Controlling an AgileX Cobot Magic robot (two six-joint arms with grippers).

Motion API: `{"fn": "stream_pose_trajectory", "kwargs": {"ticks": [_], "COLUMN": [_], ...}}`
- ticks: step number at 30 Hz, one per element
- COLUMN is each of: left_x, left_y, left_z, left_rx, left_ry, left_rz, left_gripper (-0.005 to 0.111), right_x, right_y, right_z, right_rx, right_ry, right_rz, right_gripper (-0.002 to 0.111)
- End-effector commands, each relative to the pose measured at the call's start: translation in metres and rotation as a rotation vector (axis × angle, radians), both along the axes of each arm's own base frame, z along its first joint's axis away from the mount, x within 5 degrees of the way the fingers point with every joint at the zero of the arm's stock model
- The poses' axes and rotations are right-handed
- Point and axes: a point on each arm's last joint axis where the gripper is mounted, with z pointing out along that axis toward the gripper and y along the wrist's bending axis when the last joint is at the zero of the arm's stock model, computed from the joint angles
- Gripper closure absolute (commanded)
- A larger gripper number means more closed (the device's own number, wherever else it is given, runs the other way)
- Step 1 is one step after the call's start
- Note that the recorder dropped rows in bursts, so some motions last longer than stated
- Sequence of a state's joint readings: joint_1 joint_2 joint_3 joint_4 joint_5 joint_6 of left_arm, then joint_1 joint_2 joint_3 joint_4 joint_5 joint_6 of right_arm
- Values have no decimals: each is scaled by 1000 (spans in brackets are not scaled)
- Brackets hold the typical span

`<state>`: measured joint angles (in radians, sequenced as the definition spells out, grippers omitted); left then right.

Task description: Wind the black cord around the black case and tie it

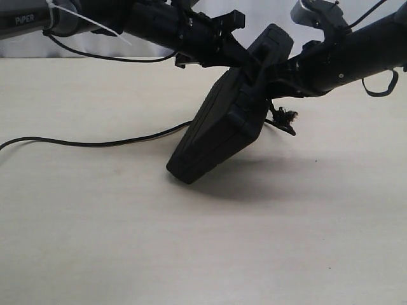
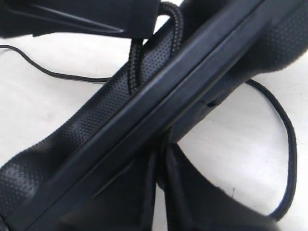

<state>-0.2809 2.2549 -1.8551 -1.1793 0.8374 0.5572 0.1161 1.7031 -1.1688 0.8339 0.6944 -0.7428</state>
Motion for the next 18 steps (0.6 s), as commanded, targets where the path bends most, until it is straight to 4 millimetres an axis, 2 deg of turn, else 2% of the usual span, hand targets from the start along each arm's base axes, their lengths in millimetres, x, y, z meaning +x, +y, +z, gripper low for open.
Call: {"fn": "stream_pose_trajectory", "kwargs": {"ticks": [1, 5, 8, 9, 11, 13, 17, 18], "left_x": [-4, -5, -4, -3, -3, -4, -5, -6], "left_y": [-6, -7, -7, -6, -5, -4, -3, -3], "left_z": [4, 6, 6, 7, 8, 9, 13, 20], "left_rx": [-17, -52, -56, -68, -71, -78, -84, -88], "left_ry": [-22, -9, -9, -6, -7, -2, -4, -18], "left_rz": [-61, -59, -54, -48, -45, -52, -60, -60], "left_gripper": [107, 107, 107, 107, 107, 107, 107, 107], "right_x": [2, 2, 2, 0, -7, -16, -33, -38], "right_y": [-1, -1, -1, -2, -9, -19, -28, -28], "right_z": [3, 3, 3, 6, 14, 26, 55, 62], "right_rx": [8, 10, 30, 26, -84, -192, -263, -260], "right_ry": [-18, -15, 10, 14, -16, -35, -105, -114], "right_rz": [-19, -23, -49, -61, -40, -59, -89, -85], "right_gripper": [99, 83, 67, 57, 47, 40, 39, 39]}}
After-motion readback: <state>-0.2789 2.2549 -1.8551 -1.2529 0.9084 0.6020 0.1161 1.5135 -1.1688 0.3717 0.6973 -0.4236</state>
